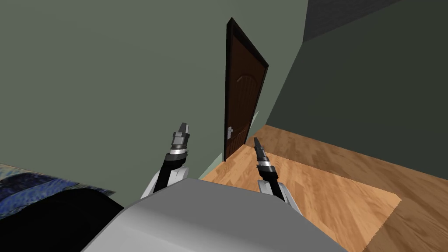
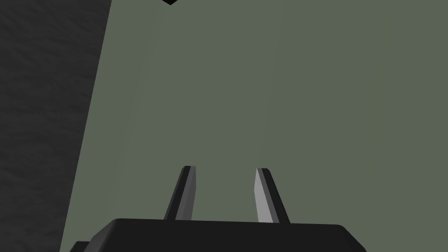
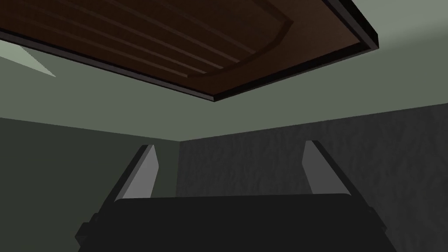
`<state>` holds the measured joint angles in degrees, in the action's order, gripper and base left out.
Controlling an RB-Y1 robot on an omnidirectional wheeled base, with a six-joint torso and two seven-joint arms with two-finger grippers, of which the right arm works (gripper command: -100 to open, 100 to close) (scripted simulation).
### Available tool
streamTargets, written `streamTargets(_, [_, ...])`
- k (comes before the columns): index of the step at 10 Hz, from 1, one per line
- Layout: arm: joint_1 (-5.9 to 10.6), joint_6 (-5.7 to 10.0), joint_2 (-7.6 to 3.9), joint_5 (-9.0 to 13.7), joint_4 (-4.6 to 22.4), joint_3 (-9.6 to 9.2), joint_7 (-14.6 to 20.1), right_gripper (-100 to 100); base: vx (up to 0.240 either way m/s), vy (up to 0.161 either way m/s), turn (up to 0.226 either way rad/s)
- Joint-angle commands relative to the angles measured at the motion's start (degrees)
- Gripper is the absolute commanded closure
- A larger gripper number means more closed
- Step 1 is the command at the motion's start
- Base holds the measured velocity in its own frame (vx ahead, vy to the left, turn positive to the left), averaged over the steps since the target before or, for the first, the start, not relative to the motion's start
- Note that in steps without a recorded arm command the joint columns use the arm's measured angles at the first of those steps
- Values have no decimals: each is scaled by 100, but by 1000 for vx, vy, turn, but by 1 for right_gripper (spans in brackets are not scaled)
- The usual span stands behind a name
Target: Pull the door open
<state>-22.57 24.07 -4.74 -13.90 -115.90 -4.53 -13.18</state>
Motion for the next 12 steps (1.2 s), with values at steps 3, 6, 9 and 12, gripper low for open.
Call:
streamTargets(3, [252,171,-242,-252,587,-41,-345,-100,80,-39,115])
streamTargets(6, [520,287,-466,-515,1143,-99,-700,-100,87,-51,150])
streamTargets(9, [792,405,-690,-782,1649,-159,-1059,-100,81,-55,167])
streamTargets(12, [970,482,-836,-957,2050,-198,-1295,-100,62,-48,89])
